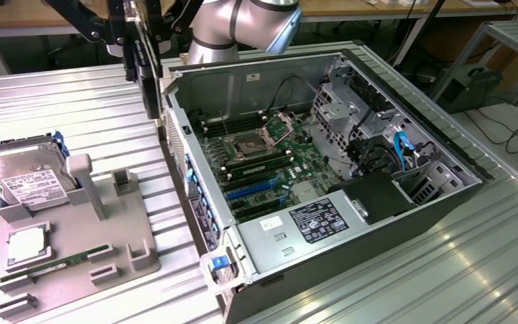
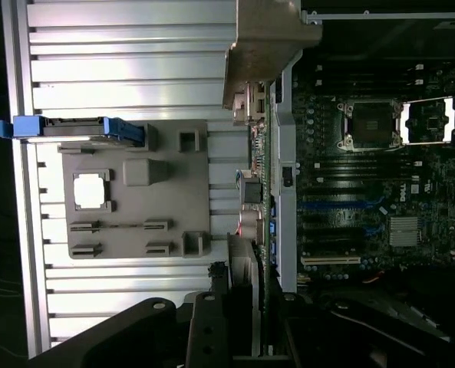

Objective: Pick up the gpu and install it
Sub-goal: 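Pick up the gpu and move the gpu toward the slot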

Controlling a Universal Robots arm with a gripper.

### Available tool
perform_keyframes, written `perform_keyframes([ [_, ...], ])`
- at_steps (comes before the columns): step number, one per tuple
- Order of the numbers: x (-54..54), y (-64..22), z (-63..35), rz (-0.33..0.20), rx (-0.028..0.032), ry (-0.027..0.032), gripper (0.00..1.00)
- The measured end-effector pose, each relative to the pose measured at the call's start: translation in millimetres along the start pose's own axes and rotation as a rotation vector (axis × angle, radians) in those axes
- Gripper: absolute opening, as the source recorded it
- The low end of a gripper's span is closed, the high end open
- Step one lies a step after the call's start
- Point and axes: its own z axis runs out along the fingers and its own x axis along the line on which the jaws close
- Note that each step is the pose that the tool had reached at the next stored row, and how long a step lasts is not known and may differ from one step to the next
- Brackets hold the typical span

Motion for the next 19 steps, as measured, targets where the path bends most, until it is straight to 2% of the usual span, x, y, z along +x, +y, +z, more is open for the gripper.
perform_keyframes([
  [19, -20.5, 0.4, 0.4, 0.0, -0.0002, 0.0, 0.28],
])
